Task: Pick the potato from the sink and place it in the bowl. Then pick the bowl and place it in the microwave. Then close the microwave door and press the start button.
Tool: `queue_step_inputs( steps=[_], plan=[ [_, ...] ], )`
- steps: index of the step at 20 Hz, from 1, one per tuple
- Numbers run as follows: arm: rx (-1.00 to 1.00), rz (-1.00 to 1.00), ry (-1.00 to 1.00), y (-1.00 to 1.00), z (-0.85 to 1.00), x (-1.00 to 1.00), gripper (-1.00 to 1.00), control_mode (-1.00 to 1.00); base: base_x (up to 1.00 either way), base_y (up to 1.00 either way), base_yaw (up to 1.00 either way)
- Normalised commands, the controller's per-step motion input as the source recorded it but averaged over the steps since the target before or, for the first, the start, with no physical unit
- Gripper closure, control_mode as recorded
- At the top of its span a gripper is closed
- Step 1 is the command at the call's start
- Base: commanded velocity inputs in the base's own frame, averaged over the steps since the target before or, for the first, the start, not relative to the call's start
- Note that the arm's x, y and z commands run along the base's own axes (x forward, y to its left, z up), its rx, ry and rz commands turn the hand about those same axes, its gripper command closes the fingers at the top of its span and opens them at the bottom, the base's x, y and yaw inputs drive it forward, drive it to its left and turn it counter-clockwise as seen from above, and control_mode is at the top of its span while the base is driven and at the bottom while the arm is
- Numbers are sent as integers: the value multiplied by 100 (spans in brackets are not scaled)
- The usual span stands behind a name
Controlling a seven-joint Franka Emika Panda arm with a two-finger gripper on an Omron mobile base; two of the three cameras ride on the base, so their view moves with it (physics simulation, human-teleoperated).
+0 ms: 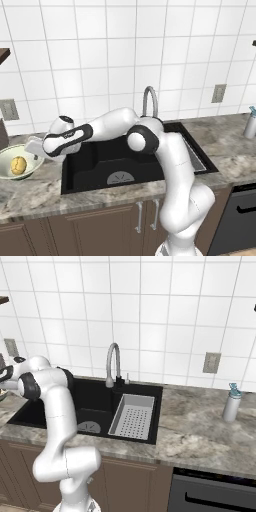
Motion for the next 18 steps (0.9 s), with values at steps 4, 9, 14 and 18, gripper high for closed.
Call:
queue_step_inputs(
  steps=[4,9,14,18],
  plan=[
    [1,-1,5,-11,0,-4,100,-100,0,0,0],
    [3,-2,0,-57,42,-16,100,-100,0,0,0],
    [2,-1,9,-79,90,-8,100,-100,0,0,0],
    [0,-1,5,-83,100,-27,100,-100,0,0,0]
  ],
)
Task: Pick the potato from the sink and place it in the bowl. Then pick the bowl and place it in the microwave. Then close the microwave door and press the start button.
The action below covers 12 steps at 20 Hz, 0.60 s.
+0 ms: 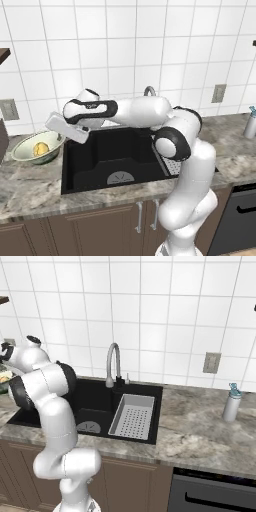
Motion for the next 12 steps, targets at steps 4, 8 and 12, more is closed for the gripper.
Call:
queue_step_inputs(
  steps=[4,8,12],
  plan=[
    [-1,-5,4,-91,100,-46,100,-100,0,0,0],
    [-12,-8,13,-81,100,-41,100,-100,0,0,0],
    [-12,-14,7,-64,100,-50,100,-100,0,0,0]
  ],
)
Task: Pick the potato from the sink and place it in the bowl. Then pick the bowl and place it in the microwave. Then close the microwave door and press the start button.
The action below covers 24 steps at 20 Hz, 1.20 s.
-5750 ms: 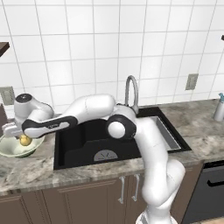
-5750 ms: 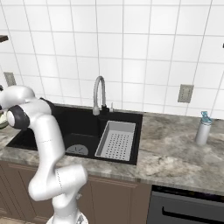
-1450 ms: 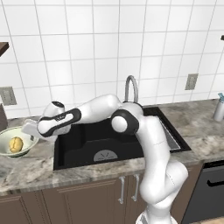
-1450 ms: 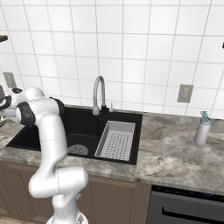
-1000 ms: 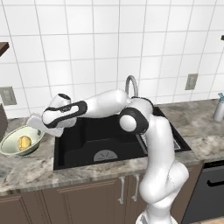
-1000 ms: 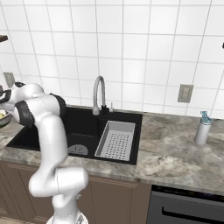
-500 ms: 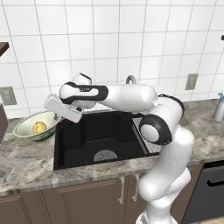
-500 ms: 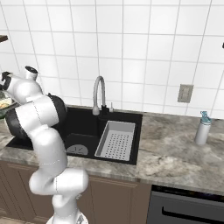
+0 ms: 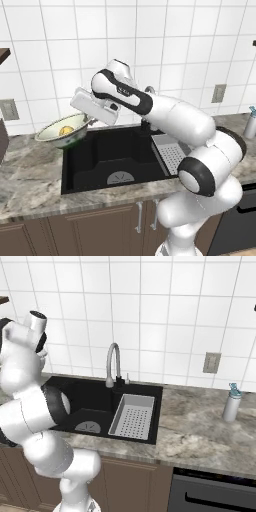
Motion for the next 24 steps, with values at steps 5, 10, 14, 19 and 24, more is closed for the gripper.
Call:
queue_step_inputs(
  steps=[5,10,14,19,24],
  plan=[
    [-7,-19,2,-76,100,-50,100,-100,0,0,0],
    [-2,-27,-12,-79,76,-57,100,-100,0,0,0],
    [0,-35,-16,-67,22,-61,100,-100,0,0,0],
    [0,-41,-16,-54,14,-64,100,-100,0,0,0],
    [0,-45,-29,-42,31,-59,100,-100,0,0,0]
  ],
)
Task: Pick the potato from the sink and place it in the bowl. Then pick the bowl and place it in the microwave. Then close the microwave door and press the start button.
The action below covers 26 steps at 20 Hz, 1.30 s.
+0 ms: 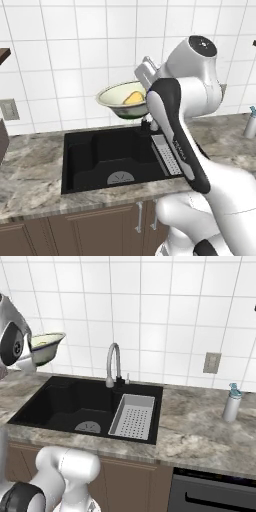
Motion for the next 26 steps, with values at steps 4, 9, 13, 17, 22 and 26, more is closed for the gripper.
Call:
queue_step_inputs(
  steps=[4,9,13,17,22,26],
  plan=[
    [1,-41,-19,-52,51,-38,100,-100,0,0,0],
    [4,-35,-4,-52,39,-25,100,-100,0,0,0],
    [5,-20,2,-31,1,-2,100,-100,0,0,0],
    [4,-4,0,-18,0,-8,100,-100,0,0,0],
    [5,1,0,-1,0,-1,100,-100,0,0,0],
    [10,6,-2,-5,0,-5,100,-100,0,0,0]
  ],
)
